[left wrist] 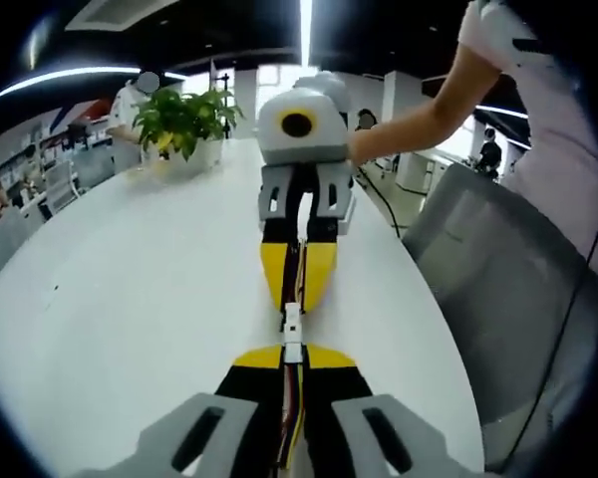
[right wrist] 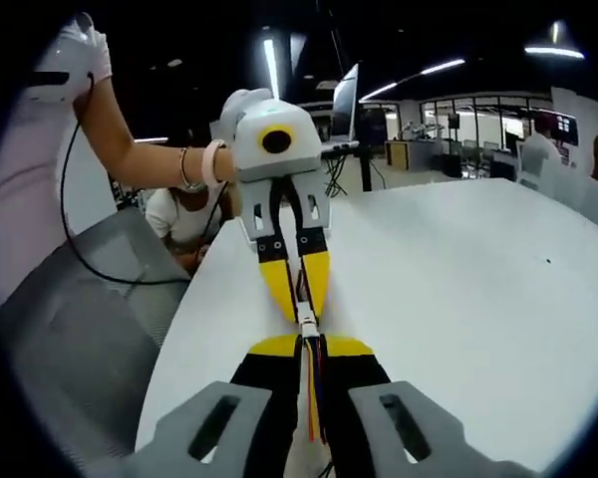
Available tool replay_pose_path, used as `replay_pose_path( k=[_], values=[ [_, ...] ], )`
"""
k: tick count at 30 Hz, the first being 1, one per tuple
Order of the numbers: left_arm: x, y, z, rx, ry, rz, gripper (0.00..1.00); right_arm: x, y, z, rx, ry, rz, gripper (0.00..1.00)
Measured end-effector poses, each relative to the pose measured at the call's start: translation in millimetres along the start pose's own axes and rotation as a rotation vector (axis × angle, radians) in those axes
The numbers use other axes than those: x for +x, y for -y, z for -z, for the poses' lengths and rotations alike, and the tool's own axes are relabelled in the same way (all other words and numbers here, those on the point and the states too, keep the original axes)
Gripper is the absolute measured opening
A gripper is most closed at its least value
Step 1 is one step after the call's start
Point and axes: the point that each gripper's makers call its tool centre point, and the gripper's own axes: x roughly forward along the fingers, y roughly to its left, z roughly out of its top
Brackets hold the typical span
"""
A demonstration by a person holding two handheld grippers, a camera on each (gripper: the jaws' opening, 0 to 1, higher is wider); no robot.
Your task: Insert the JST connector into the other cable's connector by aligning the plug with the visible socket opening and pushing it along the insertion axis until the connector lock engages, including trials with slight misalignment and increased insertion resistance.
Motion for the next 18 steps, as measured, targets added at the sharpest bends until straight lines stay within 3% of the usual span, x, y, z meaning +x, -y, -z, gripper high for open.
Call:
replay_pose_path(
  k=[5, 18],
  values=[
    [-1.3, -1.0, 1.0, -0.011, 0.002, 0.0, 0.0, 0.5, 0.8, -5.5, 0.009, 0.026, 0.003, 0.03],
    [-0.9, -3.1, 2.8, -0.026, -0.005, 0.0, 0.0, 3.5, -0.5, -2.3, -0.001, 0.004, 0.003, 0.03]
  ],
)
